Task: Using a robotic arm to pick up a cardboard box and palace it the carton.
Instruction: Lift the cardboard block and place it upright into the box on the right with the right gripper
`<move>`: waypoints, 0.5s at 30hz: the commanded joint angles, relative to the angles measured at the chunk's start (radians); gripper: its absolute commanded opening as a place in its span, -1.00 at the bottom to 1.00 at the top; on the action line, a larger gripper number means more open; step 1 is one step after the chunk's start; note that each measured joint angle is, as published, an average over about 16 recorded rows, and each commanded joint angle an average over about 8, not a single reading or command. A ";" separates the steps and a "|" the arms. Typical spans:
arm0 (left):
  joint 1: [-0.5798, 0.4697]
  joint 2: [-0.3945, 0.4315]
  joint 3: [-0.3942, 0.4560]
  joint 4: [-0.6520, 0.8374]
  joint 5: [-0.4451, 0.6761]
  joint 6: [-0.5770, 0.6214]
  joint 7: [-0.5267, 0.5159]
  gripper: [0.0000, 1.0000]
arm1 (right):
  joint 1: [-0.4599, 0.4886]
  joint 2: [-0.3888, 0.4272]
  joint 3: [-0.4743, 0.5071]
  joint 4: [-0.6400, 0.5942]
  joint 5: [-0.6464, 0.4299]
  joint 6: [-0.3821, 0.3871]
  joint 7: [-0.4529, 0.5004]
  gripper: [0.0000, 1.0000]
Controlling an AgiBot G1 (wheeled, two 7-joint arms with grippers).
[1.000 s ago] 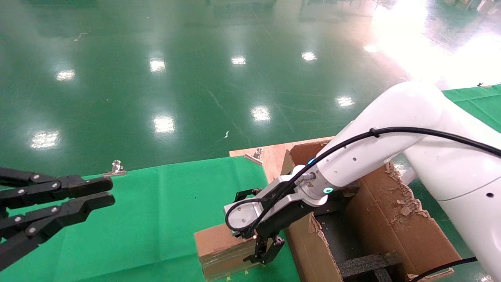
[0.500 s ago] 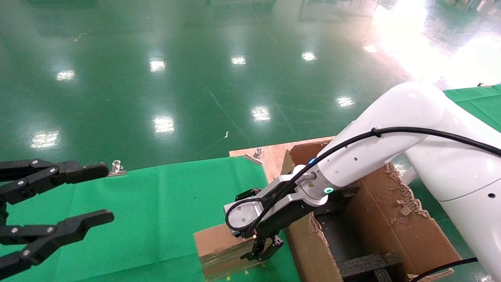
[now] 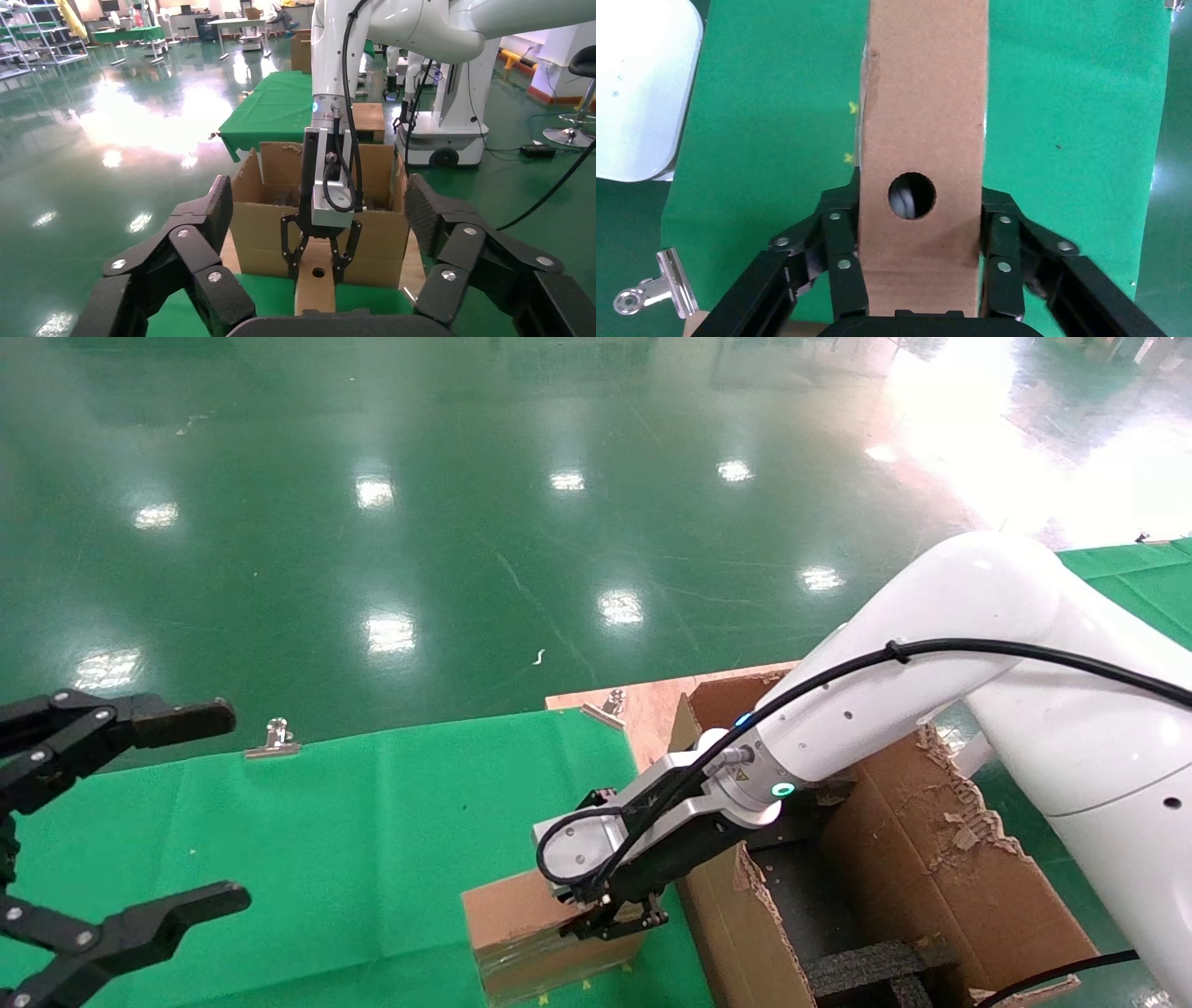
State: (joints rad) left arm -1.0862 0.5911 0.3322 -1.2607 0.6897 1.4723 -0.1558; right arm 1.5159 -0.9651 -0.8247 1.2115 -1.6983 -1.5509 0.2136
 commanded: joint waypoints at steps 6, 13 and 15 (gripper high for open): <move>0.000 0.000 0.000 0.000 0.000 0.000 0.000 1.00 | -0.001 0.000 0.001 0.000 0.001 0.000 0.000 -1.00; 0.000 0.000 0.000 0.000 0.000 0.000 0.000 1.00 | 0.009 0.001 0.003 0.000 0.002 0.000 -0.002 -1.00; 0.000 0.000 0.000 0.000 0.000 0.000 0.000 1.00 | 0.026 0.002 0.006 -0.003 0.006 -0.002 -0.008 -1.00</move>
State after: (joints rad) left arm -1.0863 0.5911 0.3322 -1.2607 0.6897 1.4723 -0.1558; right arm 1.5613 -0.9632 -0.8173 1.2004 -1.6870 -1.5569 0.1971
